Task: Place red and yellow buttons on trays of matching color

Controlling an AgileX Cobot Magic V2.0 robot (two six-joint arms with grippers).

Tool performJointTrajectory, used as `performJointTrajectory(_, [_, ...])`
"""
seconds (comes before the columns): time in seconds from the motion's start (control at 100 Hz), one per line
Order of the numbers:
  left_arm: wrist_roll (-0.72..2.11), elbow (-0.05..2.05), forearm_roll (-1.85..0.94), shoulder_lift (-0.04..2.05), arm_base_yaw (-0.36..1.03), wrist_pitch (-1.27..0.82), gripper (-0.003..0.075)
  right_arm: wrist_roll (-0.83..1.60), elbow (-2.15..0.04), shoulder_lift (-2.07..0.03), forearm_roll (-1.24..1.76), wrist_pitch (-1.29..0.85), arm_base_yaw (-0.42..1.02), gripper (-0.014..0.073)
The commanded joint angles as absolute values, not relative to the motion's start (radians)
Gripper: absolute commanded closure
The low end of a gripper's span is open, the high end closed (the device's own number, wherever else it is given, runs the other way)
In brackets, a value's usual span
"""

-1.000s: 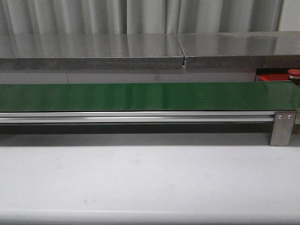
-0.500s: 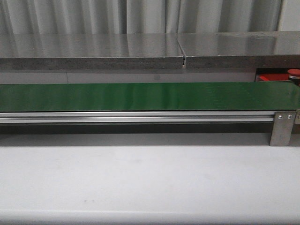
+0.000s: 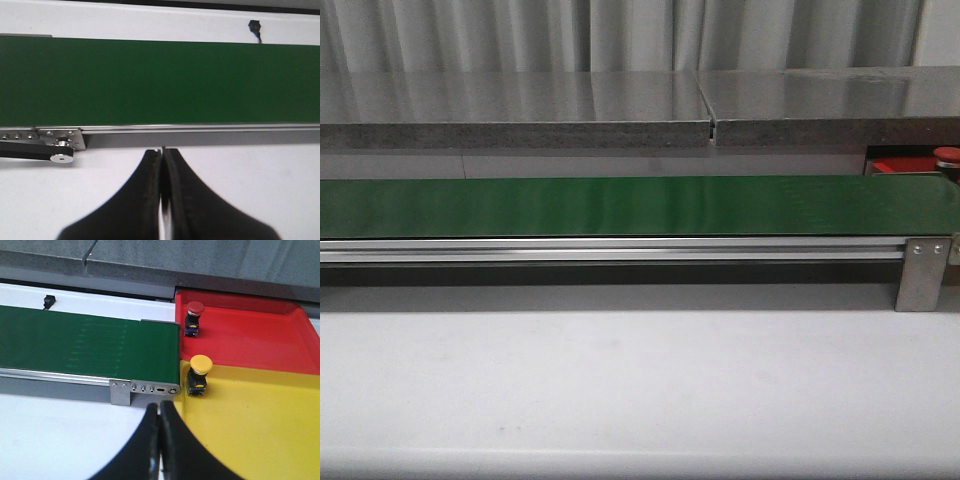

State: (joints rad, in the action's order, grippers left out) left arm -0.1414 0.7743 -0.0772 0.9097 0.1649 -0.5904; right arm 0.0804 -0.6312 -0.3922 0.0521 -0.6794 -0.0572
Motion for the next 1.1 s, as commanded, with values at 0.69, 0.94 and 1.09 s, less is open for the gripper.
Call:
performJointTrajectory(0.69, [-0.039, 1.039, -0.191, 1.264, -0.394, -0.629, 0.0318, 0.091, -0.652, -0.396, 0.051, -0.613, -0.058, 0.0711])
performJointTrajectory(0.94, [-0.039, 1.047, -0.232, 1.362, -0.584, -0.708, 0.0188, 0.091, -0.652, -0.396, 0.051, -0.612, -0.058, 0.0711])
performJointTrajectory(1.09, [-0.039, 1.102, -0.265, 1.458, -0.662, -0.772, 0.0195, 0.091, -0.652, -0.396, 0.051, -0.612, -0.058, 0.0711])
